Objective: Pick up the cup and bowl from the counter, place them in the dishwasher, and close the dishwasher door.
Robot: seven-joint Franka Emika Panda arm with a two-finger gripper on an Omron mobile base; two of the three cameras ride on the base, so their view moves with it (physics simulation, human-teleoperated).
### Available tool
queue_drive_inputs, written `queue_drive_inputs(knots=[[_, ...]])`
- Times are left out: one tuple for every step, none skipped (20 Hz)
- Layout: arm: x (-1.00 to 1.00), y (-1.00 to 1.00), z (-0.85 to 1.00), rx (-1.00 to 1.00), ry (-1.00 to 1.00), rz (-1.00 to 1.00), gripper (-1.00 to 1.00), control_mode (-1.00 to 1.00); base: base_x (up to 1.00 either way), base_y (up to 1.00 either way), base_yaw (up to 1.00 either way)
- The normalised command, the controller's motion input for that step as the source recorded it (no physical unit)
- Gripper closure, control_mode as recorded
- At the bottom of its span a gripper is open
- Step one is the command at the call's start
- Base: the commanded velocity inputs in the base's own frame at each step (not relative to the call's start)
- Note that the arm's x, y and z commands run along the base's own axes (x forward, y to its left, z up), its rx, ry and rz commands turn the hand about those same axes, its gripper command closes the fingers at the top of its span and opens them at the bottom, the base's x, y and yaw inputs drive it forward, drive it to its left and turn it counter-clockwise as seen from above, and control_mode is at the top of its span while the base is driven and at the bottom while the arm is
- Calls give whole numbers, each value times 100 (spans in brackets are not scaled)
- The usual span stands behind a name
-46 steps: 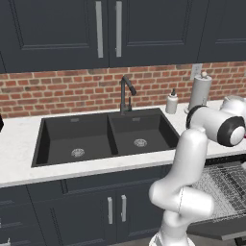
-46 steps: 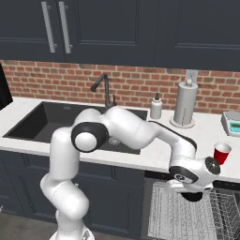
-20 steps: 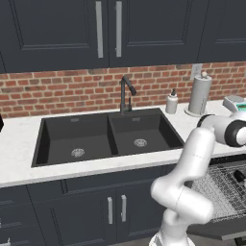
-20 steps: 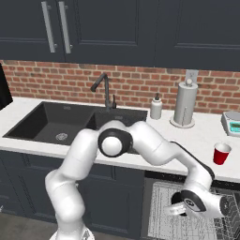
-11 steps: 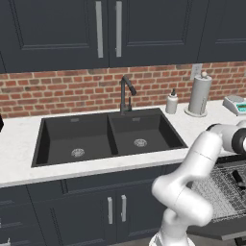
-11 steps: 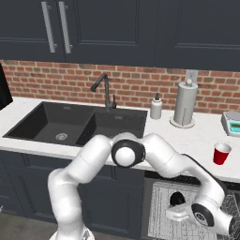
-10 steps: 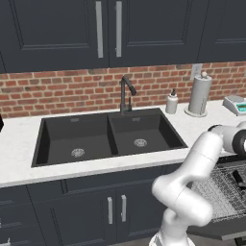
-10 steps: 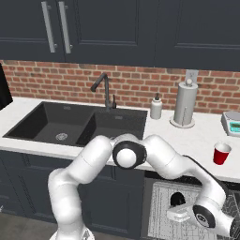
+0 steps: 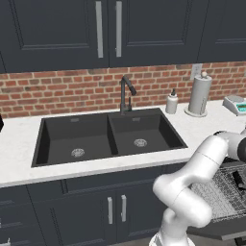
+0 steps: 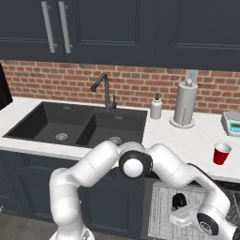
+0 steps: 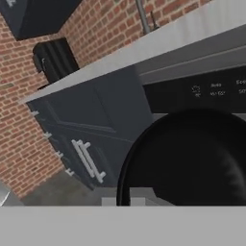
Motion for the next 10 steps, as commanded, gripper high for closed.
queue_drive_inputs(knots=[[19,20,-31,0,-5,-2,100,-100,0,0,0],[23,26,-34,0,0,-3,100,-100,0,0,0],[25,36,-33,0,0,-3,100,-100,0,0,0],[26,36,-36,0,0,-3,100,-100,0,0,0],[26,33,-36,0,0,-3,100,-100,0,0,0],[27,27,-36,0,0,-3,100,-100,0,0,0],[33,14,-45,0,0,-5,100,-100,0,0,0],[36,1,-48,0,0,-7,100,-100,0,0,0],[39,0,-46,0,0,-7,100,-100,0,0,0],[39,0,-46,0,0,-7,100,-100,0,0,0]])
